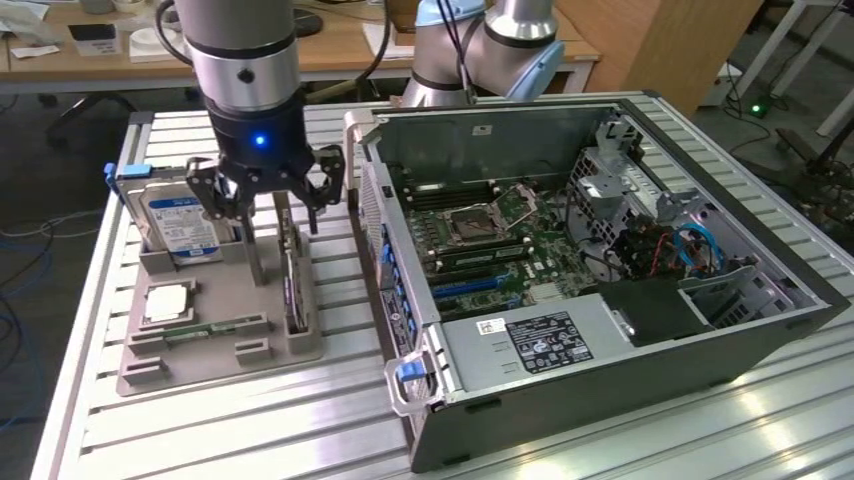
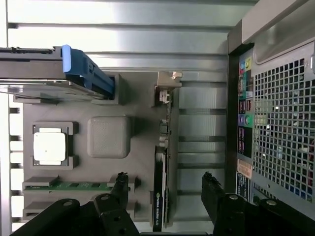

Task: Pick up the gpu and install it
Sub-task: 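Pick up the gpu and move the gpu toward the slot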

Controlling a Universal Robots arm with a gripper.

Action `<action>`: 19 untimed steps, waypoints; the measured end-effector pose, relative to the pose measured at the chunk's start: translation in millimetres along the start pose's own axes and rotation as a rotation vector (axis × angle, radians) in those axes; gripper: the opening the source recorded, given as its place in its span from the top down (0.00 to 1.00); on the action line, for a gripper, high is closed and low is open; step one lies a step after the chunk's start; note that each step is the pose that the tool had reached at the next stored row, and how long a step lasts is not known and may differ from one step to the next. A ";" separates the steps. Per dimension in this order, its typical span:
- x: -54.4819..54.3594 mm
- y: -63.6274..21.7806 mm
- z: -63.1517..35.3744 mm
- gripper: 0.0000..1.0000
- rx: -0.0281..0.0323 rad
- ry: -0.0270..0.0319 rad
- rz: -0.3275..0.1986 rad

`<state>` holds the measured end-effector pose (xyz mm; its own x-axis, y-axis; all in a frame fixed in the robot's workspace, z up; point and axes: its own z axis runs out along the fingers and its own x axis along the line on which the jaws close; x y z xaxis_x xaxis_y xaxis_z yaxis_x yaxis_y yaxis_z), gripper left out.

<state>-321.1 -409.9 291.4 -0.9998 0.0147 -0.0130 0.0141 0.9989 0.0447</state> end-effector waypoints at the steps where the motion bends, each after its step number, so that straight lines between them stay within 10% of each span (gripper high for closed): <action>1: -0.1 -0.6 1.5 0.29 0.0000 0.0000 0.000; 19: 0.4 -8.0 33.7 0.29 0.0001 0.0040 0.000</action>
<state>-321.1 -416.4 257.3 -0.9999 0.0147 -0.0089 0.0143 0.9989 0.0446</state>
